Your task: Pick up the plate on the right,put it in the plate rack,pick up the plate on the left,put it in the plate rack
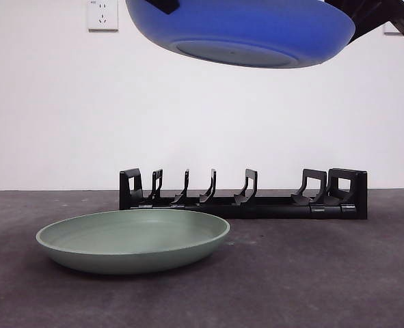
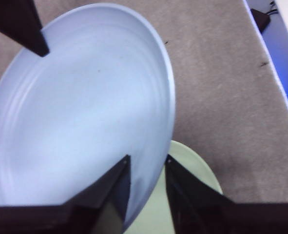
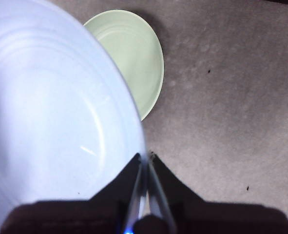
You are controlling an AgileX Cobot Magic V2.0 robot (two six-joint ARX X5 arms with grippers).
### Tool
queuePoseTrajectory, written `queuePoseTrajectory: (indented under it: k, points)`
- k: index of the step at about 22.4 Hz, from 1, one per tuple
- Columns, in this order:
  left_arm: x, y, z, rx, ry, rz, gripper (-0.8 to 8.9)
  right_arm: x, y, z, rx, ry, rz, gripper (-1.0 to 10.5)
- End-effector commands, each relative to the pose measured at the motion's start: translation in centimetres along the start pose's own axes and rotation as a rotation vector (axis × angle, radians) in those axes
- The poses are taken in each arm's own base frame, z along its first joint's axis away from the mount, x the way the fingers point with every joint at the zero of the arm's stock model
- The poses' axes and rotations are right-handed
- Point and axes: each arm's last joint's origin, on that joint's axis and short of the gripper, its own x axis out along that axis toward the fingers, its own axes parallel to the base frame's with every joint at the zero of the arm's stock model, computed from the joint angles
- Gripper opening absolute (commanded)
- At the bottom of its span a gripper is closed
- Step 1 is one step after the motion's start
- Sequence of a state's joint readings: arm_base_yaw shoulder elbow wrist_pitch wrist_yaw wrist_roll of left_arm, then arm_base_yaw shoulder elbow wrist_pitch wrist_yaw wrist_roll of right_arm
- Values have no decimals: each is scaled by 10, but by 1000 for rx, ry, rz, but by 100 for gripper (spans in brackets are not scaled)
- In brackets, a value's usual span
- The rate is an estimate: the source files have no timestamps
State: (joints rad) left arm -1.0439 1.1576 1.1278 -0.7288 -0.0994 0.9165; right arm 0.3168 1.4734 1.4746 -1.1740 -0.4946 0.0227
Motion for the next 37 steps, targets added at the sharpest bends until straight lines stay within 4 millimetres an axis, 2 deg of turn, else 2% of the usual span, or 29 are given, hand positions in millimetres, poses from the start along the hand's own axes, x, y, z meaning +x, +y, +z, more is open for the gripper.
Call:
queuePoseTrajectory:
  k: [1,16,18,21,23,26,31,34,37]
  points:
    - [1,-1,1,5,-19,-21,-12,-2,3,0,-6,-10,17,-16]
    - [1,-3,0,-22,-11,-38,-8,-2,3,2,-21,-29,17,12]
    - [1,-3,0,-27,-11,-38,-8,-4,4,4,-28,-42,17,99]
    - [1,-3,0,-33,-11,-39,-8,-10,7,8,-48,-81,18,329]
    - [1,-3,1,-44,-17,-45,-8,-17,11,11,-65,-111,19,383]
    - [1,-3,2,-63,-45,-66,-8,-34,20,15,-96,-167,20,383]
    - [1,-2,1,-89,-54,-65,-8,-74,41,18,-160,-303,-2,382]
    - [3,4,0,-162,-82,-35,-8,-103,54,8,-192,-391,-76,378]
    - [2,25,-6,-331,-229,9,-8,-130,65,-15,-207,-474,-184,378]
